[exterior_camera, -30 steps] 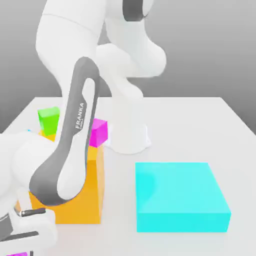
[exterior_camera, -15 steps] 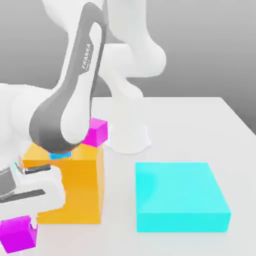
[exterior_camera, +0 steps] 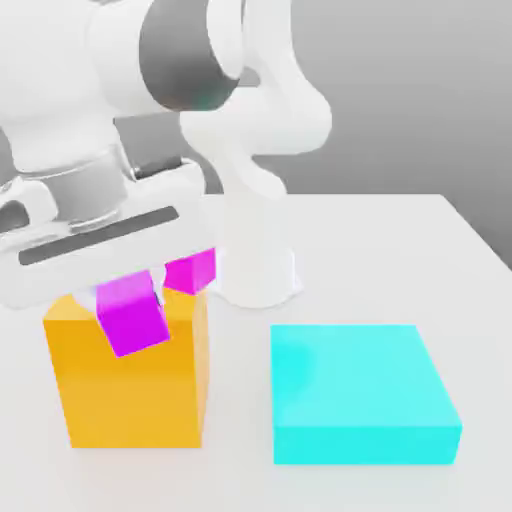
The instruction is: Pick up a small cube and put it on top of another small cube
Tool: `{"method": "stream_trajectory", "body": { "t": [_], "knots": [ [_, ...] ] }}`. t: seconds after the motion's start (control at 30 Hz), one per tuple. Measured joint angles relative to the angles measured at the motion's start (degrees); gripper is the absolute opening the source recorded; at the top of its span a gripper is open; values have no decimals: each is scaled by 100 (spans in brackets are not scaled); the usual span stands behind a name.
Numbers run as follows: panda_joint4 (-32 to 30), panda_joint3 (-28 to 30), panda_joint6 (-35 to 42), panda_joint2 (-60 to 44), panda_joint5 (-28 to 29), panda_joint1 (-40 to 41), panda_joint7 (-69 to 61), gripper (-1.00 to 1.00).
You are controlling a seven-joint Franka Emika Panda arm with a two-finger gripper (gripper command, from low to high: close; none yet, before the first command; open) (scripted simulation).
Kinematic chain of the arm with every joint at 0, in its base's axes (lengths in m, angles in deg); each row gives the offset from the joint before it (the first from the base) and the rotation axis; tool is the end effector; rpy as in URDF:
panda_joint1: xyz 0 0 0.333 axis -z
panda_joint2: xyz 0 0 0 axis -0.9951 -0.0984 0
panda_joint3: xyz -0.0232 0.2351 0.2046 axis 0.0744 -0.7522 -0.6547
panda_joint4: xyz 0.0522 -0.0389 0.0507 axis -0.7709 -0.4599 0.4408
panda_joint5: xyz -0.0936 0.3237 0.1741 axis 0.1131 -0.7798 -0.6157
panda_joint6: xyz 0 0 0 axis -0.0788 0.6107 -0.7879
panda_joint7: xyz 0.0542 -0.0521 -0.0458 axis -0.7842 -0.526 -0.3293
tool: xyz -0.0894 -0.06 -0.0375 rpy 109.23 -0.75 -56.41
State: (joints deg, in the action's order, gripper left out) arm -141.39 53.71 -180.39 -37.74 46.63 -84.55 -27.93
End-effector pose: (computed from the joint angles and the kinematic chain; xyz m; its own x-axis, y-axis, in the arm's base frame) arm 0.4264 -0.1294 0.3778 0.8762 -0.4676 -0.1171 -0.4816 -0.8597 -0.1704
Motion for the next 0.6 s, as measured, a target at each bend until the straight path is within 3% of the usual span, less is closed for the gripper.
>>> {"method": "stream_trajectory", "body": {
  "t": [0.47,0.6],
  "knots": [
    [-1343,-986,1079,2846,1294,613,1058,-100],
    [-1948,-1010,362,2766,1411,696,1111,-100]
  ]
}}
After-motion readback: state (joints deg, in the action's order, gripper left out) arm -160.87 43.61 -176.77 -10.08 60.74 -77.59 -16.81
